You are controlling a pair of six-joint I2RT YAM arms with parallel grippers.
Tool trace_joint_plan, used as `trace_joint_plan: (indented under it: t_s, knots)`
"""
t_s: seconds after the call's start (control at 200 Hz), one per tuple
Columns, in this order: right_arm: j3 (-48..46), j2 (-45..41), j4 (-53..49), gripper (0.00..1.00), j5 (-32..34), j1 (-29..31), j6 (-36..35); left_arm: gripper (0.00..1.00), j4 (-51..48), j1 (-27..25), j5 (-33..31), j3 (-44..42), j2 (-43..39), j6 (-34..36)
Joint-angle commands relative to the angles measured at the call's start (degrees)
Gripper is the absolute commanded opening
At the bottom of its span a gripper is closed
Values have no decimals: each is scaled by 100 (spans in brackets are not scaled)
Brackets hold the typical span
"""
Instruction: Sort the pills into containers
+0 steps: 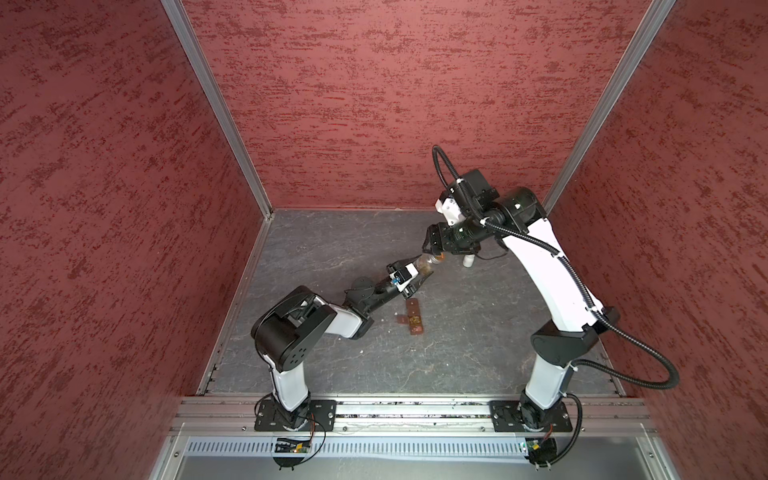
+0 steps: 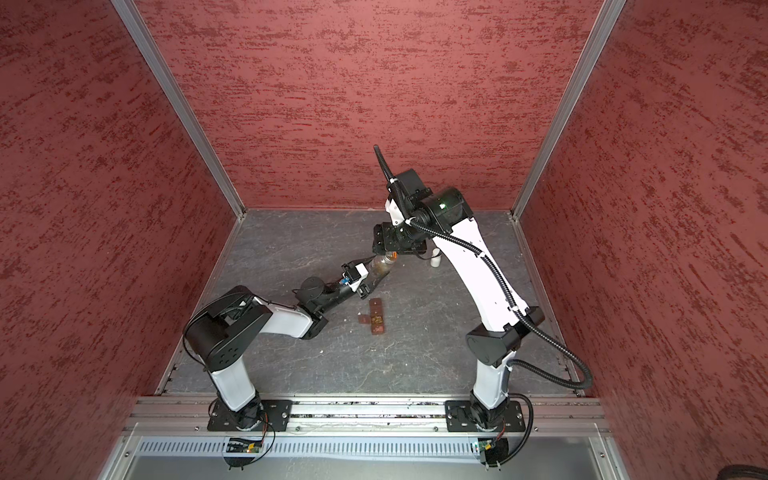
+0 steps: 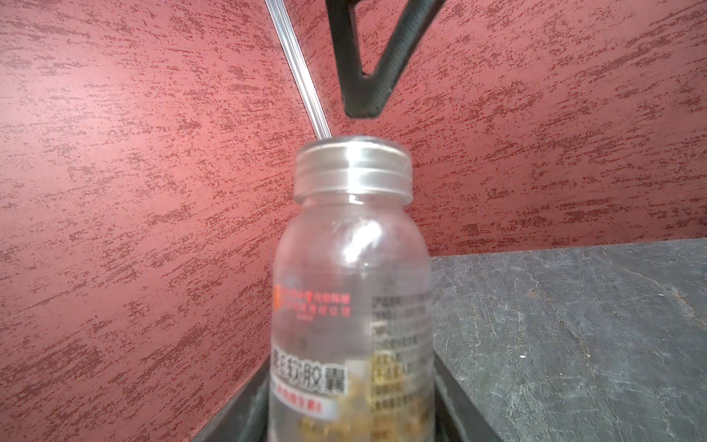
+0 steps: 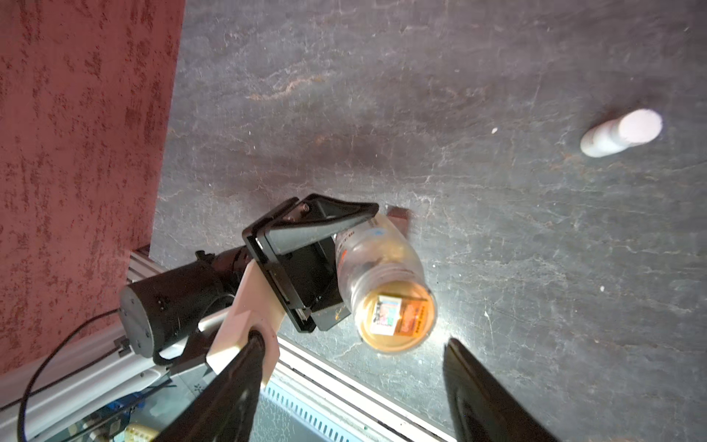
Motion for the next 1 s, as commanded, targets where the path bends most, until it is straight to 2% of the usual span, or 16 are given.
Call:
trace_joint_plan:
  t_s: [0.0,0.286,0.476,0.992]
  knots:
    - [330,335,-122,76,51,-58,-66,0,11,14,-55,-93,-178,-88]
    - [425,571,47,76,-411,-49,-219,0,7,23,-39,-78,-196,-97]
    - [94,483,214,74,-703,-19,-239,0,6,22,-45,-38,-167,-115]
    - [-1093,-279,371,71,-648,171,-84,0,13,128,-12,26,-99,-137]
